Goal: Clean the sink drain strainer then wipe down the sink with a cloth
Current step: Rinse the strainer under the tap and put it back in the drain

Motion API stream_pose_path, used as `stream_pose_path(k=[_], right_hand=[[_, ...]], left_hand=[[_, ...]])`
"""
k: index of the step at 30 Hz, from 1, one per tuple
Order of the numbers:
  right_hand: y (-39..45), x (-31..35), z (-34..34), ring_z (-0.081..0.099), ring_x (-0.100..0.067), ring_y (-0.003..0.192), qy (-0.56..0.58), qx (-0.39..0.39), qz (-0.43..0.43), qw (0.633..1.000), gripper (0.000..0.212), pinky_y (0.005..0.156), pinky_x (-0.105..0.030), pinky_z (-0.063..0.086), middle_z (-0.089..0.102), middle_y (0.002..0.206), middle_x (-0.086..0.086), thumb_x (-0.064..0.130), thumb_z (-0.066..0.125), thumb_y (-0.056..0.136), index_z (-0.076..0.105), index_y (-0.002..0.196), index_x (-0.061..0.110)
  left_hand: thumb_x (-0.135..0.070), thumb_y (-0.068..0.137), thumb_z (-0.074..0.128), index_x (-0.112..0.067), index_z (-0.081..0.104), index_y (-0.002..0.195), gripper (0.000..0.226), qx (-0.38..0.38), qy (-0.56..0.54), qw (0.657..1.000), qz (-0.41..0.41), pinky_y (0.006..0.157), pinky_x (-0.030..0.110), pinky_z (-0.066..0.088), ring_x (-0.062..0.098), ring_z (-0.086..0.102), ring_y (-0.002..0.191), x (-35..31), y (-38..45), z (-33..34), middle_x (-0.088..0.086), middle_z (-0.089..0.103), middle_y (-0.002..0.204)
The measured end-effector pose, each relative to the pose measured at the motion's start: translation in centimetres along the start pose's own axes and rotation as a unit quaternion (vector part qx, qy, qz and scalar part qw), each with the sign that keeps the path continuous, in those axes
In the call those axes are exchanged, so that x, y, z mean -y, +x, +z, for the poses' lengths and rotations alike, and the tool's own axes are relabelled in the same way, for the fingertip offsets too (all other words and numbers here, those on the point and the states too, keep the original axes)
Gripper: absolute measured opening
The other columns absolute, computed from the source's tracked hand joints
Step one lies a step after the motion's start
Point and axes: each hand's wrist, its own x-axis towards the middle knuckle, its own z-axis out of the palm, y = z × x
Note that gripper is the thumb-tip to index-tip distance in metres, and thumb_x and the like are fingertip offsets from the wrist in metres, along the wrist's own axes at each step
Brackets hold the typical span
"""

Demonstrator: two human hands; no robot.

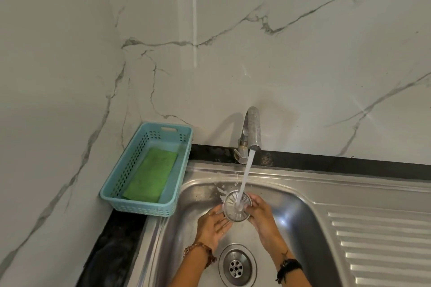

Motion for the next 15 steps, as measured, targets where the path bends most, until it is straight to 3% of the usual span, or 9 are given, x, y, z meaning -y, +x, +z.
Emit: stream_pose_path(k=[3,5,8,12,15], right_hand=[[0.1,-1.3,-0.9,0.060,-0.027,0.094,0.082,-0.015,0.007,0.996,0.029,0.078,-0.033,0.053,0.065,0.100,-0.015,-0.013,0.046,0.086,0.060,0.107,0.003],[0.3,-2.1,-1.0,0.062,-0.025,0.086,0.121,-0.010,0.067,0.990,0.025,0.069,-0.026,0.057,0.067,0.092,-0.015,-0.013,0.043,0.089,0.060,0.102,0.001],[0.4,-2.4,-0.7,0.066,-0.023,0.079,0.083,0.011,0.122,0.989,0.023,0.061,-0.021,0.058,0.072,0.079,-0.014,-0.009,0.042,0.091,0.064,0.096,-0.003],[0.0,-1.5,-0.4,0.068,-0.019,0.085,-0.036,0.028,0.069,0.997,0.024,0.064,-0.022,0.055,0.073,0.086,-0.004,-0.003,0.051,0.089,0.068,0.091,0.015],[-0.5,-1.1,-0.6,0.064,-0.013,0.085,-0.071,0.022,-0.005,0.997,0.037,0.067,-0.020,0.049,0.071,0.089,-0.001,-0.012,0.048,0.083,0.068,0.090,0.019]], left_hand=[[-0.002,0.089,0.053,-0.012,0.064,0.100,0.019,-0.017,0.060,0.997,0.036,0.064,0.026,0.055,0.022,0.065,0.087,-0.4,0.1,0.9,0.010,0.069,0.096],[-0.004,0.084,0.061,-0.014,0.066,0.095,0.017,-0.033,0.112,0.990,0.079,0.061,0.024,0.055,0.017,0.066,0.084,-0.4,0.3,1.3,0.006,0.069,0.091],[-0.004,0.082,0.063,-0.011,0.065,0.091,0.012,-0.076,0.153,0.981,0.094,0.050,0.018,0.054,0.014,0.066,0.075,-0.5,0.8,1.0,0.004,0.069,0.083],[0.004,0.083,0.059,-0.004,0.064,0.082,0.009,-0.100,0.124,0.987,0.001,0.040,0.019,0.052,0.023,0.063,0.066,0.0,1.5,-0.2,0.012,0.065,0.072],[0.008,0.082,0.056,-0.006,0.063,0.078,0.016,-0.069,0.157,0.985,0.001,0.049,0.025,0.056,0.028,0.062,0.070,0.7,1.5,0.1,0.012,0.063,0.073]])
